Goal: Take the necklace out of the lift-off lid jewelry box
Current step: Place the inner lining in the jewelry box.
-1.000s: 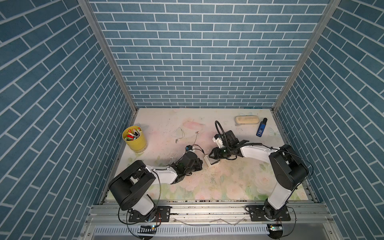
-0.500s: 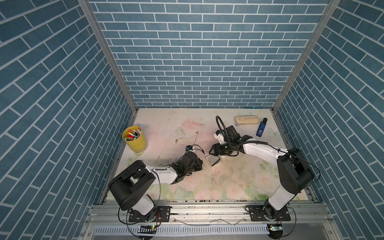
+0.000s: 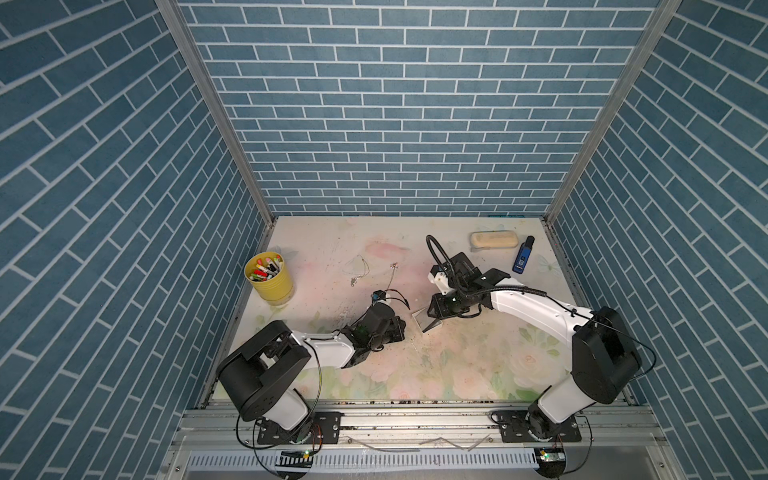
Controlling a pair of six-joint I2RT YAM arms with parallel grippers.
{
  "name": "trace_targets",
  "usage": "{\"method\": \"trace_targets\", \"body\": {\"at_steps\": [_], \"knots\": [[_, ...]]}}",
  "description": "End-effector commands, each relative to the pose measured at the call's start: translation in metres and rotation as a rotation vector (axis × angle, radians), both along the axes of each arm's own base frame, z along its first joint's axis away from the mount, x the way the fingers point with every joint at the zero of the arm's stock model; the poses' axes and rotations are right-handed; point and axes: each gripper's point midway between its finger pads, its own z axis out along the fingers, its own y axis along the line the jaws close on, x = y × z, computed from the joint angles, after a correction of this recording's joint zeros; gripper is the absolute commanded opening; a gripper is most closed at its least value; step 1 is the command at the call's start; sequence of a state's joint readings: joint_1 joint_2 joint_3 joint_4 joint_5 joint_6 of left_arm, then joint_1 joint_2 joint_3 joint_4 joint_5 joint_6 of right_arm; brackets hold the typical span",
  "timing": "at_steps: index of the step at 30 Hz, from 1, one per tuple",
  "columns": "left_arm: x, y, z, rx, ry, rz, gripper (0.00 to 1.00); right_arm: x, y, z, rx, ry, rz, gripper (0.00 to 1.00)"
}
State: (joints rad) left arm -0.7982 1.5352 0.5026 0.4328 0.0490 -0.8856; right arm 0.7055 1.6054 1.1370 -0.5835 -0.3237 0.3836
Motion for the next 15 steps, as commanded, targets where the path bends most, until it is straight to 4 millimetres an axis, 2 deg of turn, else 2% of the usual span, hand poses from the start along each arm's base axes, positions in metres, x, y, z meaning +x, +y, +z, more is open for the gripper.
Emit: {"method": "trace_targets", "body": {"at_steps": [1, 15], "knots": [[0.003, -0.009, 0.009, -0.019, -0.023, -0.024, 0.16, -0.005, -0.004, -0.014, -0.056, 0.046, 0.022, 0.24], [0.003, -0.012, 0.004, -0.020, -0.012, -0.035, 0.16, 0.000, 0.009, -0.057, -0.066, 0.106, 0.065, 0.17]]}}
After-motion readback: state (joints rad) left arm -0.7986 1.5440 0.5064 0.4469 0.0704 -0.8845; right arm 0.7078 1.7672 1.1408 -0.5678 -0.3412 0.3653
